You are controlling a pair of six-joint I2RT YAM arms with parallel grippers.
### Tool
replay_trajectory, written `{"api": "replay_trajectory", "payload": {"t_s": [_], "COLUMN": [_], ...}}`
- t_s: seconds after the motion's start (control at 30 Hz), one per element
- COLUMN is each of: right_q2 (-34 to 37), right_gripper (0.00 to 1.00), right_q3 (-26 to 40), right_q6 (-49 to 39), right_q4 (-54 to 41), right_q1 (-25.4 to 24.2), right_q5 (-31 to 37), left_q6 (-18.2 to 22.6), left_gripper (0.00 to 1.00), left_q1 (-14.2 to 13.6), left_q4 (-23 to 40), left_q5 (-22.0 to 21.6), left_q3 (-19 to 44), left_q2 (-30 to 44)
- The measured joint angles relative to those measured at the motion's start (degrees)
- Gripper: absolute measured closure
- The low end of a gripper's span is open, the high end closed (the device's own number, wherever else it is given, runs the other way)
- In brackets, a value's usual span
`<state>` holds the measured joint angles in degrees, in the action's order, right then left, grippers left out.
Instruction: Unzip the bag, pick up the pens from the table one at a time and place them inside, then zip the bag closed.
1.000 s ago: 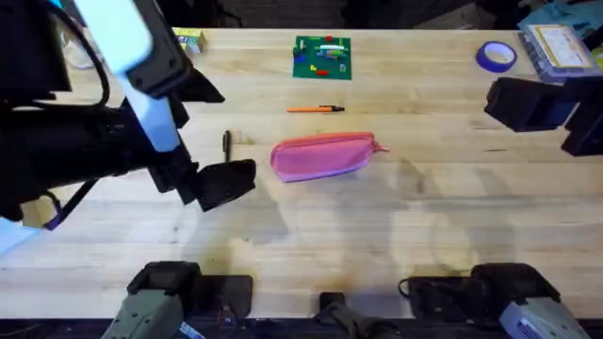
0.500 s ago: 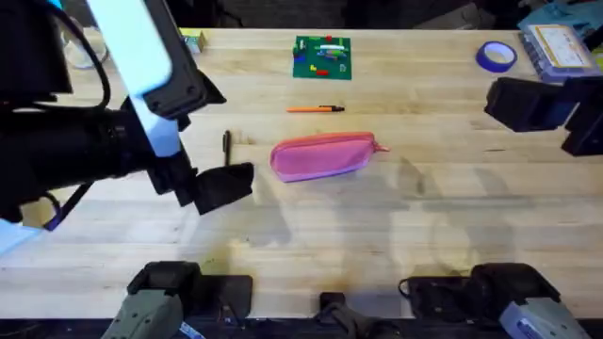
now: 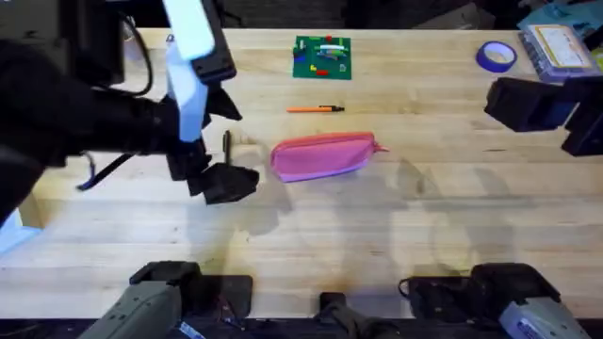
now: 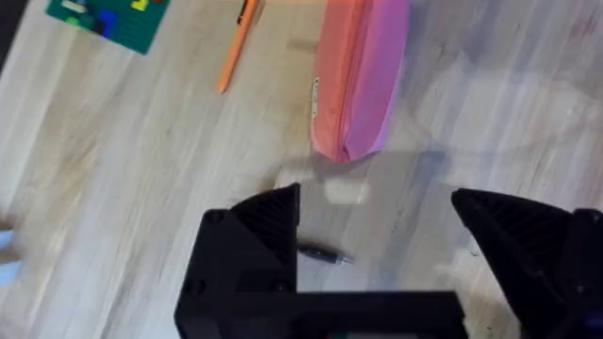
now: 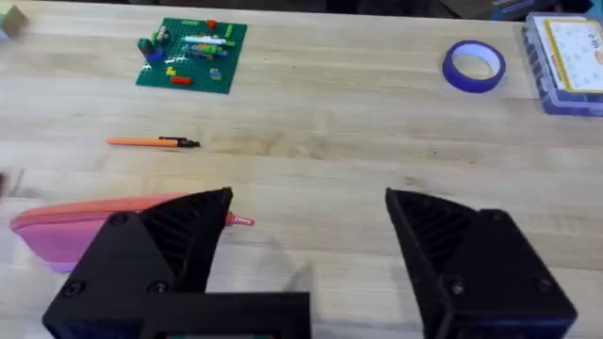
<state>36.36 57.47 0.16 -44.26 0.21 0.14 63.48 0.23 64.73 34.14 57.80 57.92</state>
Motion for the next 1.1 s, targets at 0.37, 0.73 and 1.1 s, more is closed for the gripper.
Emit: {"api": "replay_trajectory", "payload": {"t_s": [0.37, 0.73, 1.1], "right_q2": [0.0, 0.0, 0.0], "right_gripper": [0.003, 0.003, 0.003], "right_q3": [0.0, 0.0, 0.0], "right_q6": [0.0, 0.0, 0.0], "right_q4": [0.5, 0.5, 0.5], "right_q1": [0.0, 0.0, 0.0], "right_q5": [0.0, 0.0, 0.0], "left_q6": [3.8, 4.1, 4.1], "left_gripper": [0.006, 0.008, 0.007], "left_q1": [0.0, 0.0, -5.4], "left_q4": [-2.8, -8.0, -11.6], "left_q5": [4.7, 7.7, 9.6], "left_q3": [0.0, 0.0, 0.0], "left_q2": [11.6, 22.0, 30.7]}}
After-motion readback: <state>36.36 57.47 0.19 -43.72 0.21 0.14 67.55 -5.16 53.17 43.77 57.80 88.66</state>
